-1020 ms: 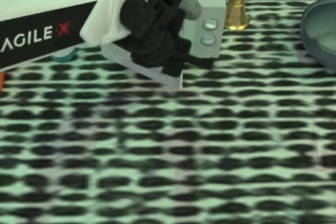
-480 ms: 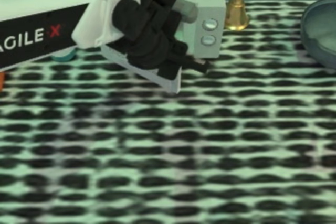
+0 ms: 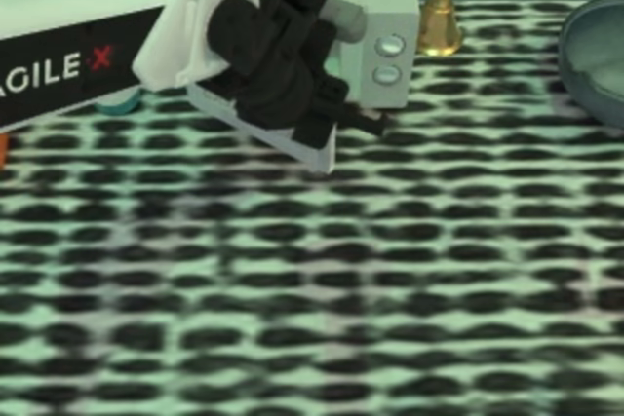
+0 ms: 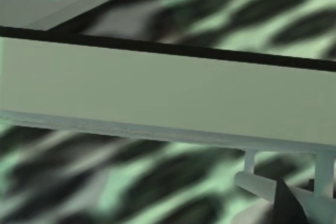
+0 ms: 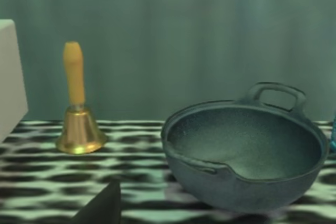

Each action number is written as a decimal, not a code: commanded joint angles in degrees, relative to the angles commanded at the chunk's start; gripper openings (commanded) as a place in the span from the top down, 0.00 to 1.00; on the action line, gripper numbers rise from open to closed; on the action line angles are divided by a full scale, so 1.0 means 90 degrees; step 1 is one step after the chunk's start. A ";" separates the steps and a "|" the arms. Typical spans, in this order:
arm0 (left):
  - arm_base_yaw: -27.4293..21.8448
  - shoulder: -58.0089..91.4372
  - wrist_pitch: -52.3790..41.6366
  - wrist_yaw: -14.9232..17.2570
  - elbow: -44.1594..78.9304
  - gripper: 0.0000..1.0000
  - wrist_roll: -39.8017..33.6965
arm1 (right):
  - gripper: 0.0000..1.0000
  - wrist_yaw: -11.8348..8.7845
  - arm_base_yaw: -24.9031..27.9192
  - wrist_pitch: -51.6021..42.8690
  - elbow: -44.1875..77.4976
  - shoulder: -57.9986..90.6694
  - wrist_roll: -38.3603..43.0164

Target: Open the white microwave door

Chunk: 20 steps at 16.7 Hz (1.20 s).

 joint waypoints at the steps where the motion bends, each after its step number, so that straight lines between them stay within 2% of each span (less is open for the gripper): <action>1: 0.0000 0.0000 0.0000 0.0000 0.0000 1.00 0.0000 | 0.00 0.0000 0.0000 0.0000 0.0000 0.0000 0.0000; 11: 0.0000 0.0000 0.0000 0.0000 0.0000 1.00 0.0000 | 0.00 0.0000 0.0000 0.0000 0.0000 0.0000 0.0000; 20: 0.0147 -0.0295 0.0112 0.0298 -0.0388 1.00 0.0512 | 0.00 0.0000 0.0000 0.0000 0.0000 0.0000 0.0000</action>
